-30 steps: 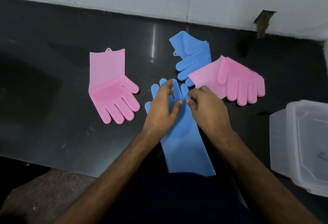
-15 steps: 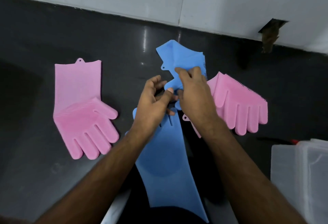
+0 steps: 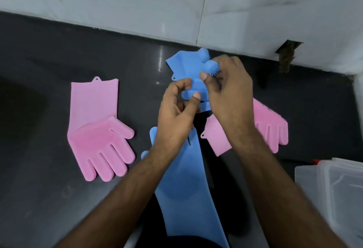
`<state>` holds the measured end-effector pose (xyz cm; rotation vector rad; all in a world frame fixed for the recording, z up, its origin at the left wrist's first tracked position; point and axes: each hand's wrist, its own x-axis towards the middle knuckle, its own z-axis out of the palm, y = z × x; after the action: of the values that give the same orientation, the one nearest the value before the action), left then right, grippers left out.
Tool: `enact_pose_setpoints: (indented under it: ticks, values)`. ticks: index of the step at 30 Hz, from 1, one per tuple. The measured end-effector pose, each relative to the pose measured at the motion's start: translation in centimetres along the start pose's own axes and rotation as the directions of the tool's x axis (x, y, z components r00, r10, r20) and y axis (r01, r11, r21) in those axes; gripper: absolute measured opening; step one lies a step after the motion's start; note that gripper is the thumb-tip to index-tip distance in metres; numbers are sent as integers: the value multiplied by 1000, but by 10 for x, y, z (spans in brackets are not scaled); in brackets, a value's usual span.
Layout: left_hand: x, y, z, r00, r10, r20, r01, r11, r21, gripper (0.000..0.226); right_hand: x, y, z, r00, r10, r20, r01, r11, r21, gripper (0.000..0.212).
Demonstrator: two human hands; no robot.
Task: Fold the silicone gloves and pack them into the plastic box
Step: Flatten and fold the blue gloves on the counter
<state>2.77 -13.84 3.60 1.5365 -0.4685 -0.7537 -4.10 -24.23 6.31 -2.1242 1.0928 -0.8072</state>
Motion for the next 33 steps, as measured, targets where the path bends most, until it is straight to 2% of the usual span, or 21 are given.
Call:
enact_pose_setpoints:
  ticks: [4,9,12,16,19,23,26,30,33]
  values:
    - [-26,16,-6,998,58,-3,-58,998,22,49,-13,-35,-20,995,-40,-94,56,983,176,8]
    - [-64,39,-22,975,221,0,-220,973,73,77,-43,-73,-48,988,-96,-119,131,935,330,6]
    - [-87,54,-30,972,232,-48,-228,971,70,84,-65,-89,-64,989,-93,-114,135,882,451,6]
    - [-116,66,-35,963,270,8,-270,963,-18,70,-96,-101,-85,992,-58,-114,111,838,534,6]
    - [-138,74,-34,953,303,25,-303,953,21,66,-114,-105,-97,993,-39,-108,94,815,572,9]
    - [-159,78,-28,942,331,49,-332,943,20,67,-137,-109,-111,992,-57,-109,108,827,551,25]
    - [-173,84,-23,942,336,20,-334,941,-62,54,-153,-110,-124,987,-87,-134,143,858,494,36]
    - [-185,99,-20,949,315,13,-303,923,-236,43,-174,-101,-139,978,-152,-145,203,854,480,34]
    - [-193,107,-18,955,296,11,-272,893,-357,41,-190,-84,-142,973,-219,-73,230,888,399,54]
